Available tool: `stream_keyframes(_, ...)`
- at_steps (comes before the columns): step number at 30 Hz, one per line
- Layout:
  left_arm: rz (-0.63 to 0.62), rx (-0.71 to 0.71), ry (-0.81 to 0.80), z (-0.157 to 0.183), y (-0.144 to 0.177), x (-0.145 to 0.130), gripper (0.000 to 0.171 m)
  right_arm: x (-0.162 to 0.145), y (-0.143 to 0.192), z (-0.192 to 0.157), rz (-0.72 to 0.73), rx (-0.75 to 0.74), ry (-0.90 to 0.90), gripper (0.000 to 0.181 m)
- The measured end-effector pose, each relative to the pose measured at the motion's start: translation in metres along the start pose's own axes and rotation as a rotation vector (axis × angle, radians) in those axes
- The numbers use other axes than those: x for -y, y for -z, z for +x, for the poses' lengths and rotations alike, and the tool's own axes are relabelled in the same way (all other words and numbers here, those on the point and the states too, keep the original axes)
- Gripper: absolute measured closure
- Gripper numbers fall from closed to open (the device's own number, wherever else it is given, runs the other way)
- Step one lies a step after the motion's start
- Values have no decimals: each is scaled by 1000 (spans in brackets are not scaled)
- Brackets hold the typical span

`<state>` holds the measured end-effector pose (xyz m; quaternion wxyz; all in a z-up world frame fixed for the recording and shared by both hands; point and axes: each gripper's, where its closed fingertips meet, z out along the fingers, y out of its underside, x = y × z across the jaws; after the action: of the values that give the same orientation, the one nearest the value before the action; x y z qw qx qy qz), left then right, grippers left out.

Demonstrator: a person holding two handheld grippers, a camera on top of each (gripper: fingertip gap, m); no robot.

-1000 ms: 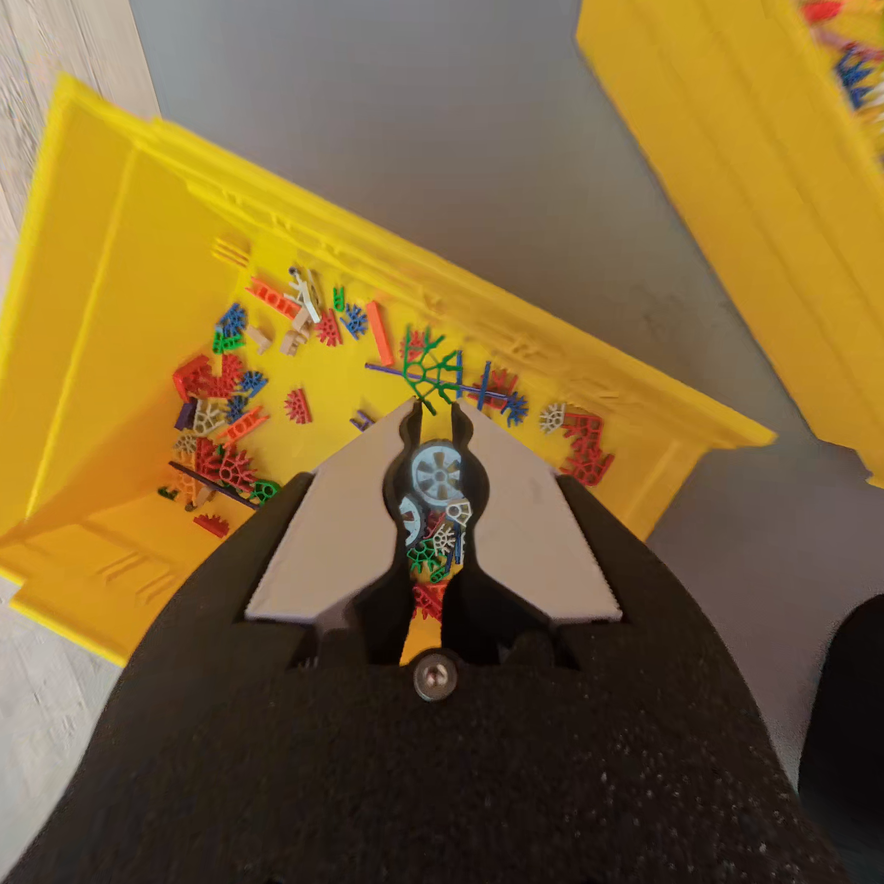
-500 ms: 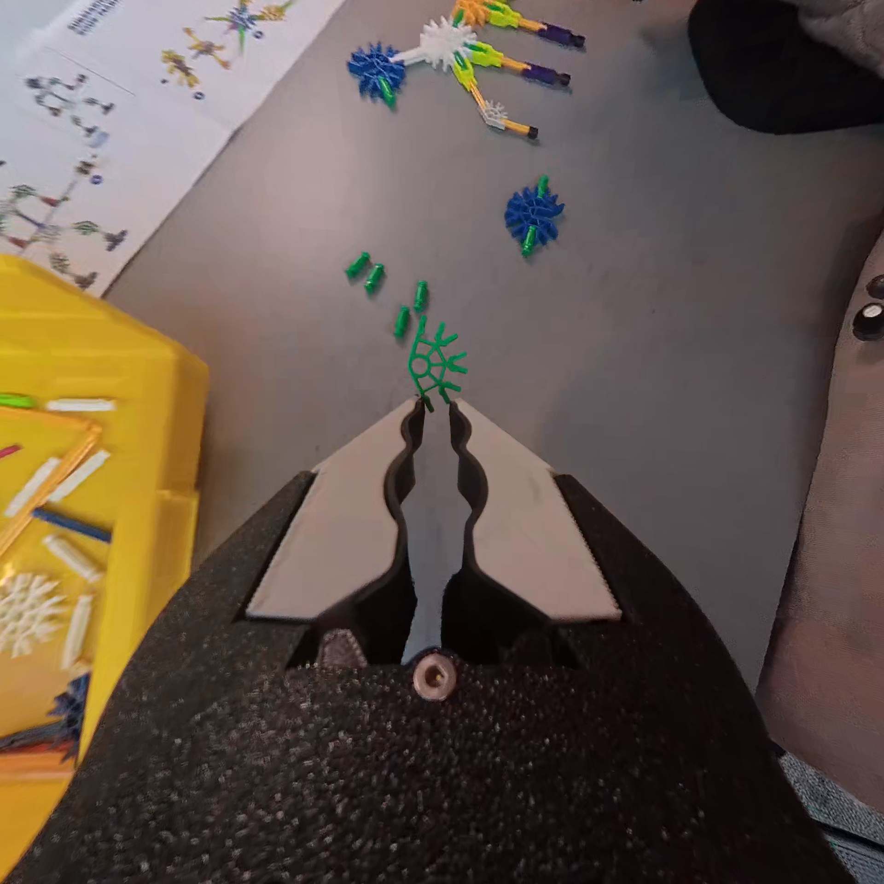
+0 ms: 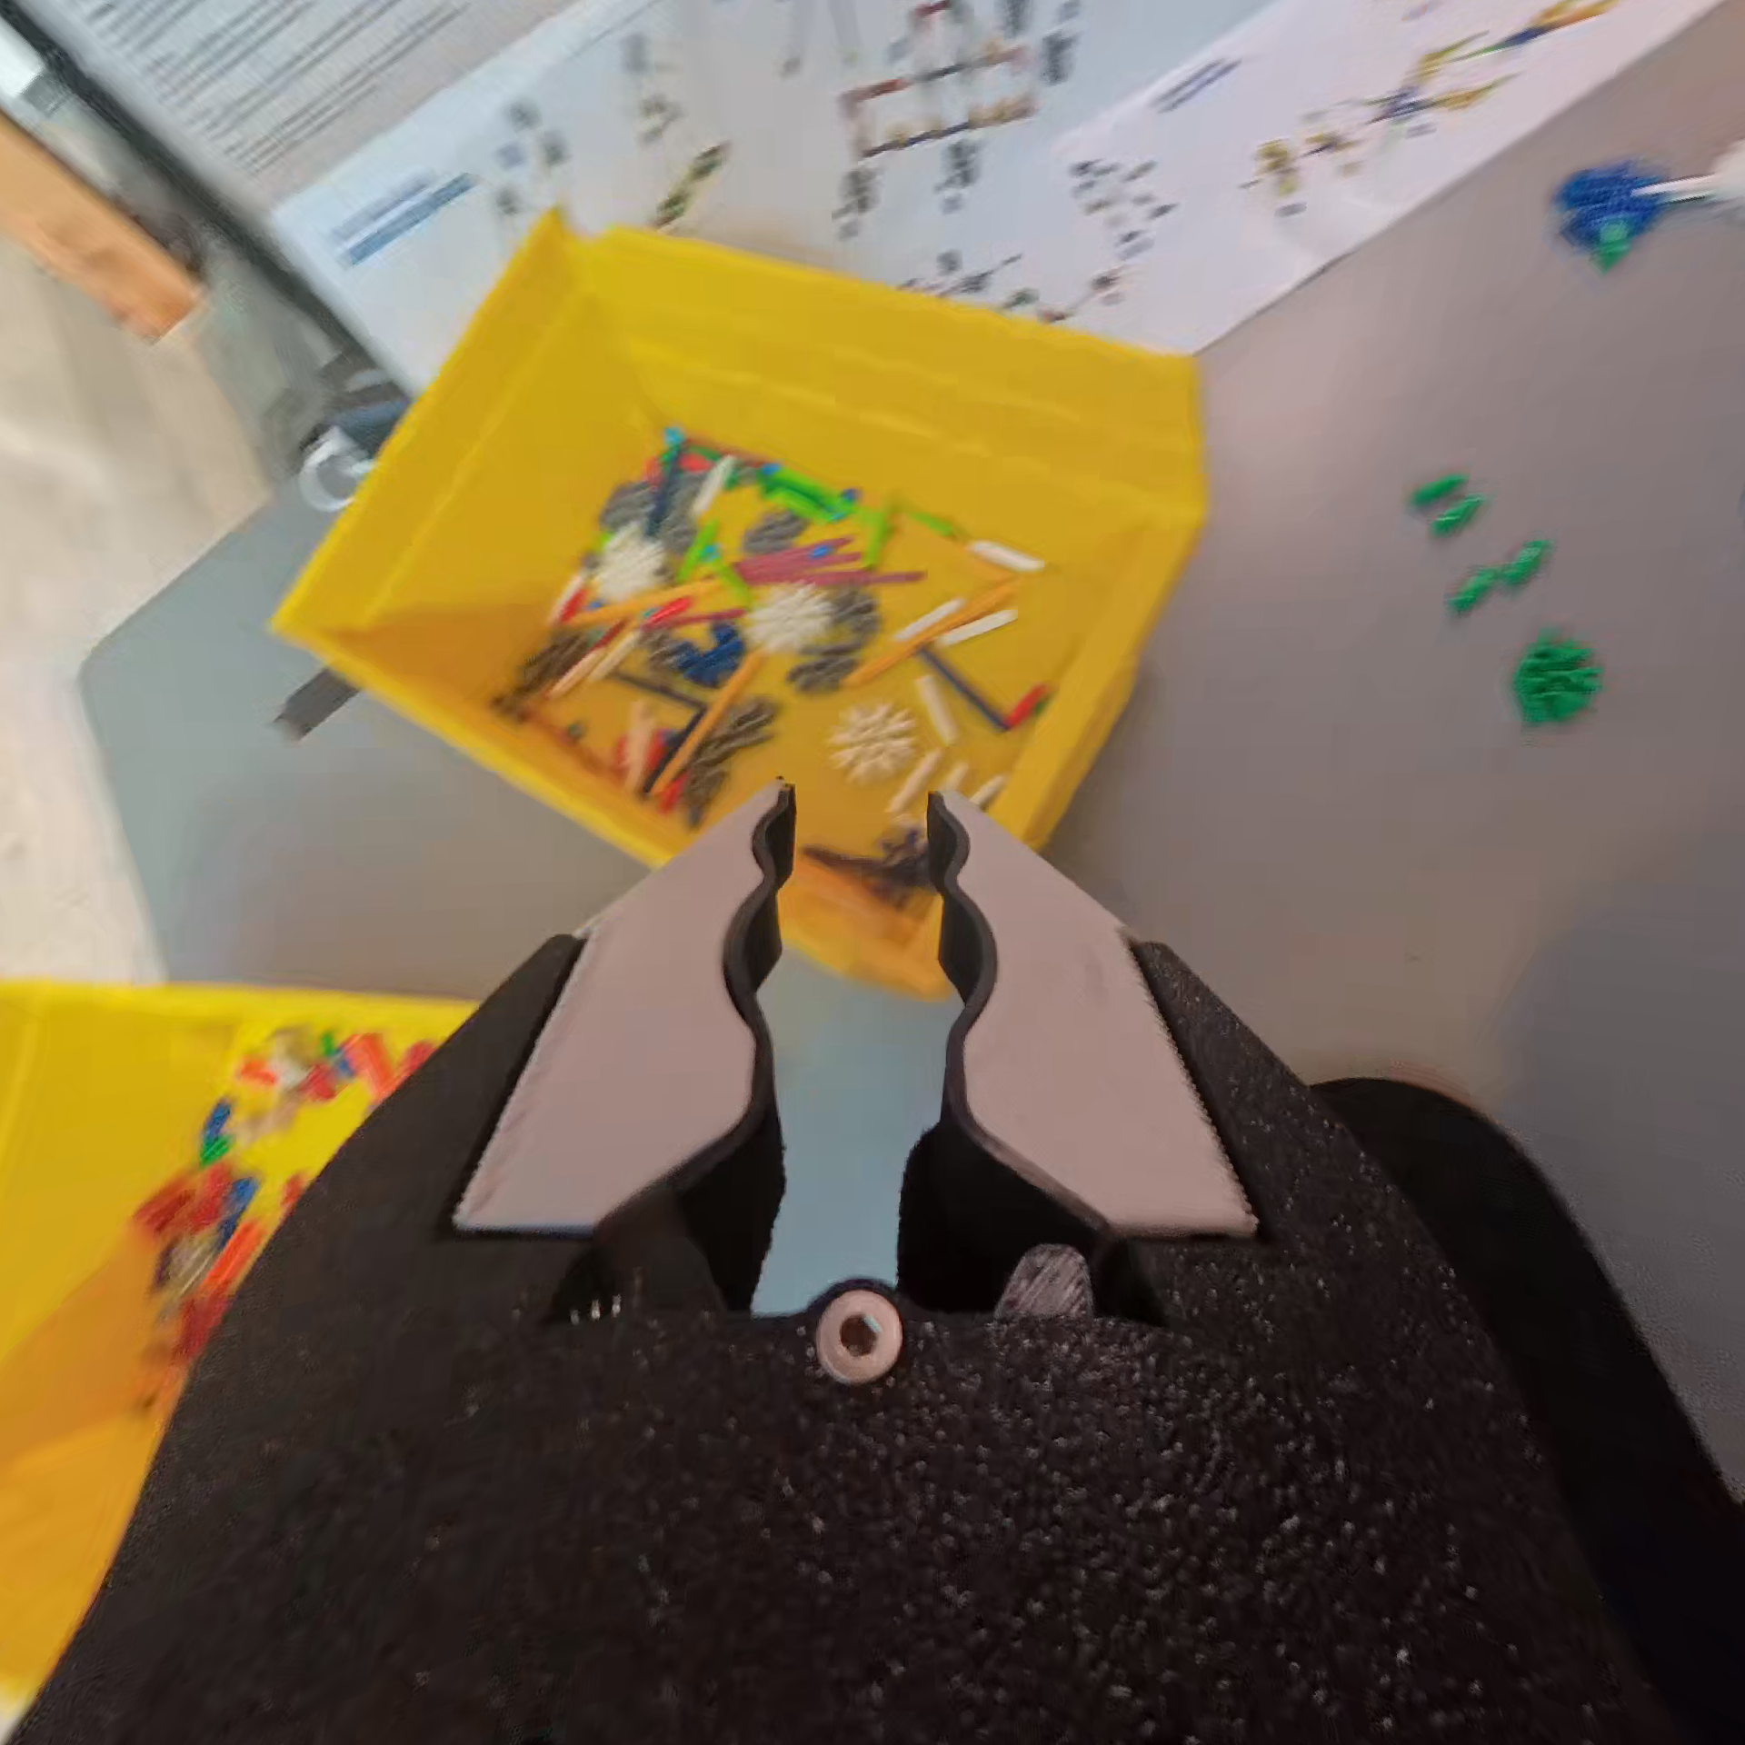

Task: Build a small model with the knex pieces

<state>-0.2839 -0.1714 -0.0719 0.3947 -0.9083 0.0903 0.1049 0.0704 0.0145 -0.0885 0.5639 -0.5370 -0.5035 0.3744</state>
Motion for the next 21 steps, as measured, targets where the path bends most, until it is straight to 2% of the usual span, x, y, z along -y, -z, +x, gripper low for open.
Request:
stream_keyframes(2, -127, 146, 78, -77, 25, -37, 142, -1, -1, -14, -8, 81, 5, 112)
stream_keyframes(4, -308, 163, 168, -125, 34, -90, 143, -5, 0, -31, -42, 187, 13, 112)
stream_keyframes(6, -484, 127, 219, -148, 34, -140, 147, -16, 3, -49, -116, 302, 36, 112)
stream_keyframes(8, -651, 45, 232, -150, 29, -184, 149, -30, 10, -63, -195, 392, 83, 114)
stream_keyframes(10, -778, -9, 215, -147, 24, -213, 150, -36, 17, -71, -233, 447, 111, 115)
stream_keyframes(13, -881, -37, 176, -147, 15, -235, 149, -39, 23, -76, -254, 492, 100, 113)
stream_keyframes(21, -997, -79, 132, -147, -5, -255, 143, -47, 22, -71, -288, 470, 92, 111)
